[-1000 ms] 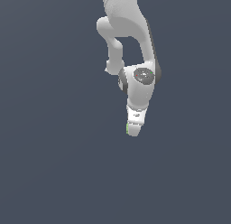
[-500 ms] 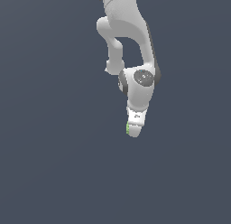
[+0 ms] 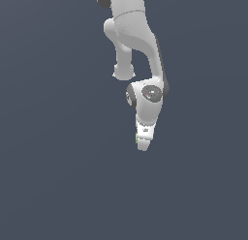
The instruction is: Pick up the object and move it to a goal position.
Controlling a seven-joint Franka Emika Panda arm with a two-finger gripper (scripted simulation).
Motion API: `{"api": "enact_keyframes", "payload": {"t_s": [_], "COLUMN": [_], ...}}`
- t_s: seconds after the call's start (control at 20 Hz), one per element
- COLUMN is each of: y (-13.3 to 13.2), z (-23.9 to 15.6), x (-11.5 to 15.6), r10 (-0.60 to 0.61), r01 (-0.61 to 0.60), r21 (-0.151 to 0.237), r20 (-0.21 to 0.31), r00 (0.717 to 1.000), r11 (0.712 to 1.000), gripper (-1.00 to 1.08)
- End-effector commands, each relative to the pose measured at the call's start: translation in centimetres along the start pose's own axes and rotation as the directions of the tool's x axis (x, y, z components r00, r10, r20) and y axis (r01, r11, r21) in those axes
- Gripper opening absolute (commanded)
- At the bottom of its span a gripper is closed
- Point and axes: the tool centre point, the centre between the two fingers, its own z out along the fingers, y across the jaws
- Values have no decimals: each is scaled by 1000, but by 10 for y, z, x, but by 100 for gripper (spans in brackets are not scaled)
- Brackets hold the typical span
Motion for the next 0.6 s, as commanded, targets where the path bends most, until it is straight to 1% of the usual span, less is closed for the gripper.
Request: {"api": "enact_keyframes", "payload": {"t_s": [0.0, 0.05, 0.55], "y": [1, 1, 1], "z": [2, 2, 1], "x": [0, 0, 0], "r10": [0, 0, 0], "r01": [0, 0, 0], "r21": [-2, -2, -3], "r20": [0, 0, 0], "r00": [1000, 1000, 1000], "r11": [1000, 1000, 1000], "gripper": [100, -100, -100]}}
